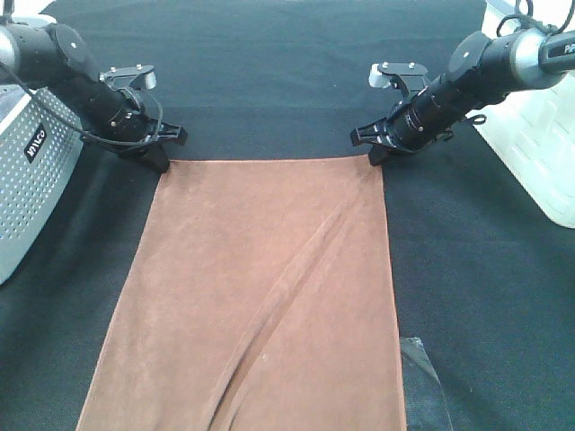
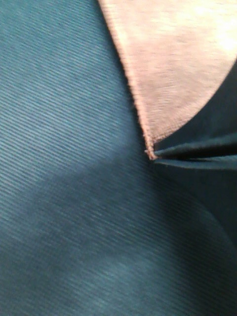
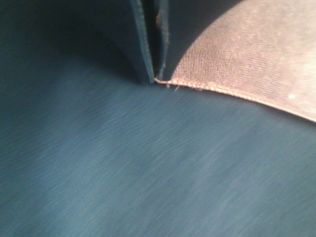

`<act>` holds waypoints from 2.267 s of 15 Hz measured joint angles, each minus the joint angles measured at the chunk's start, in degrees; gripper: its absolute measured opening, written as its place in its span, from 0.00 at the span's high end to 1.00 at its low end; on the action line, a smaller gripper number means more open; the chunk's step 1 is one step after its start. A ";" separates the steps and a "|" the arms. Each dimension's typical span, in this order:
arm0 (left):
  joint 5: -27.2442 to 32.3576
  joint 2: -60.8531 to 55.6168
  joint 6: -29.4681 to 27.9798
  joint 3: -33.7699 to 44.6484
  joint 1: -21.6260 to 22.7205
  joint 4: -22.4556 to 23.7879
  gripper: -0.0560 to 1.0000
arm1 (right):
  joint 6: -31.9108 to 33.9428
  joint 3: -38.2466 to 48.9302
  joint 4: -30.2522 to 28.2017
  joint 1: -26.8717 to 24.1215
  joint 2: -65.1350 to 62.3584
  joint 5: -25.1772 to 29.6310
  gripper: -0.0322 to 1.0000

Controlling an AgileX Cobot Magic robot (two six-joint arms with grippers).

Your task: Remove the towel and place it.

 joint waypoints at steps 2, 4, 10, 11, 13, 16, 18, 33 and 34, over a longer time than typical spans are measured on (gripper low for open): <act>-3.95 0.34 1.20 -0.11 -0.69 0.00 0.95 | 0.00 -2.98 -3.44 0.00 1.20 -2.23 0.97; -8.14 1.20 1.38 -0.92 -1.09 -0.11 0.95 | -1.89 -3.84 -5.84 0.11 1.32 -5.39 0.97; -8.82 9.63 1.20 -17.59 -1.95 3.38 0.95 | -12.15 -3.84 -6.70 0.23 1.32 -16.44 0.97; -8.82 11.06 1.15 -19.71 -1.95 3.44 0.95 | -12.26 -3.84 -6.30 0.23 1.32 -18.11 0.97; -10.66 13.46 1.03 -23.72 -2.35 3.78 0.95 | -12.38 -4.30 -4.01 0.23 2.52 -22.86 0.97; -16.73 14.67 -1.09 -24.92 -3.38 7.85 0.95 | -12.38 -6.42 -2.58 0.23 5.44 -26.30 0.97; -21.20 15.24 -4.93 -24.92 -3.67 10.77 0.95 | -12.38 -11.46 -1.89 0.23 8.08 -26.81 0.97; -37.76 21.49 -6.47 -24.98 -4.24 14.09 0.95 | -8.42 -24.87 1.09 0.52 19.94 -29.97 0.97; -37.76 21.49 -6.47 -24.98 -4.24 14.09 0.95 | -8.42 -24.87 1.03 0.52 20.11 -29.97 0.97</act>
